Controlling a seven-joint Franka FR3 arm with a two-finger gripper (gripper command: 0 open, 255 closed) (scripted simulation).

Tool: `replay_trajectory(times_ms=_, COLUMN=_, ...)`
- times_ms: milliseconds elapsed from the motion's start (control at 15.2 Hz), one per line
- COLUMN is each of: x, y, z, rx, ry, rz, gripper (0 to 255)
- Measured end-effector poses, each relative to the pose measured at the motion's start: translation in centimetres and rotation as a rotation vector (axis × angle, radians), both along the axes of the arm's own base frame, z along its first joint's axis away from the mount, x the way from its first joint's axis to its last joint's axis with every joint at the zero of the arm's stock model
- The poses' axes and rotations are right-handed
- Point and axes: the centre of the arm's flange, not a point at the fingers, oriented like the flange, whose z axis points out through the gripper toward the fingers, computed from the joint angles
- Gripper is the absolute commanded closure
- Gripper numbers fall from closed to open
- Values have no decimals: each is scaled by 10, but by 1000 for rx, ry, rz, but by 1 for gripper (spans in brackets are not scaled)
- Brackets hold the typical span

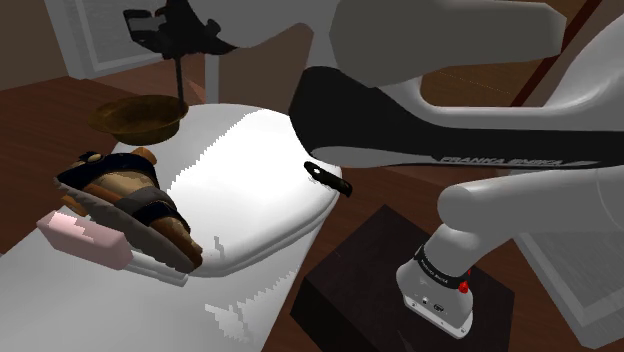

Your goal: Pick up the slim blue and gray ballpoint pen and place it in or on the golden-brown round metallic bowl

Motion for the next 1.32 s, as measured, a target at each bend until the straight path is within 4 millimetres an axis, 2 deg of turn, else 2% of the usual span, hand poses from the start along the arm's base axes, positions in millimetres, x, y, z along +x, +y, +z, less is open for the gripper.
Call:
replay_trajectory(times_ms=330, x=6, y=0, z=23, rx=0, ry=0, rz=0, gripper=255)
replay_trajectory(times_ms=726, x=76, y=0, z=39, rx=-1, ry=0, rz=0, gripper=255)
replay_trajectory(times_ms=990, x=130, y=0, z=49, rx=-1, ry=0, rz=0, gripper=255)
replay_trajectory(times_ms=1122, x=145, y=-1, z=49, rx=-1, ry=0, rz=-1, gripper=255)
replay_trajectory(times_ms=1320, x=149, y=-1, z=37, rx=0, ry=0, rz=0, gripper=255)
